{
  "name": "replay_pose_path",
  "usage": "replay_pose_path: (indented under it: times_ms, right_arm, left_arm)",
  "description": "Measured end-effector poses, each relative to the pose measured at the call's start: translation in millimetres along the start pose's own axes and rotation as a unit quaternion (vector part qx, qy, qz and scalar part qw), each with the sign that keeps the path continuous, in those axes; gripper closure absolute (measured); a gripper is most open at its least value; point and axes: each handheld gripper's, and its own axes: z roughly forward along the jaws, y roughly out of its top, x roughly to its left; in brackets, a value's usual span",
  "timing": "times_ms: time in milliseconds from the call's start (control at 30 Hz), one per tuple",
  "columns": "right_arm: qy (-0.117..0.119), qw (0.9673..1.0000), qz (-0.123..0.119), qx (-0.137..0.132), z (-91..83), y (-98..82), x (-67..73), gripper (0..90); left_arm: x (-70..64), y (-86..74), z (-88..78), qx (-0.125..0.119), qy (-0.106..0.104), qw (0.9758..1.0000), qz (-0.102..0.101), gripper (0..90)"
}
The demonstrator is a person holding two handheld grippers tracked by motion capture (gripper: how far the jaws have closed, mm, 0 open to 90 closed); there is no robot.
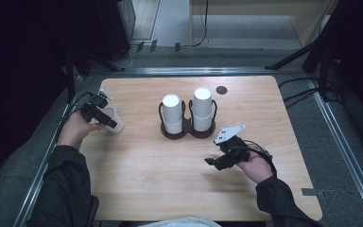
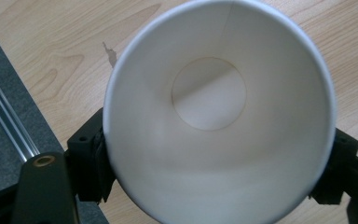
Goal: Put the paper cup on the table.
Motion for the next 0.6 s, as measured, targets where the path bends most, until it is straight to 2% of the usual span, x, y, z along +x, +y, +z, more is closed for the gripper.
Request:
replay_pose_path:
  times_ms: [200, 600]
  right_arm:
    - [0.000, 1.0000, 0.000, 0.000, 0.2, 0.2, 0.2, 22.0]
    - [0.002, 1.0000, -0.001, 0.002, 0.6, 0.4, 1.2, 22.0]
  left_arm:
    - [-1.5, 2.0, 0.9, 0.002, 0.010, 0.9999, -0.002, 19.3]
    - [-3.9, 3.1, 3.8, -0.008, 0.003, 0.9999, -0.005, 14.6]
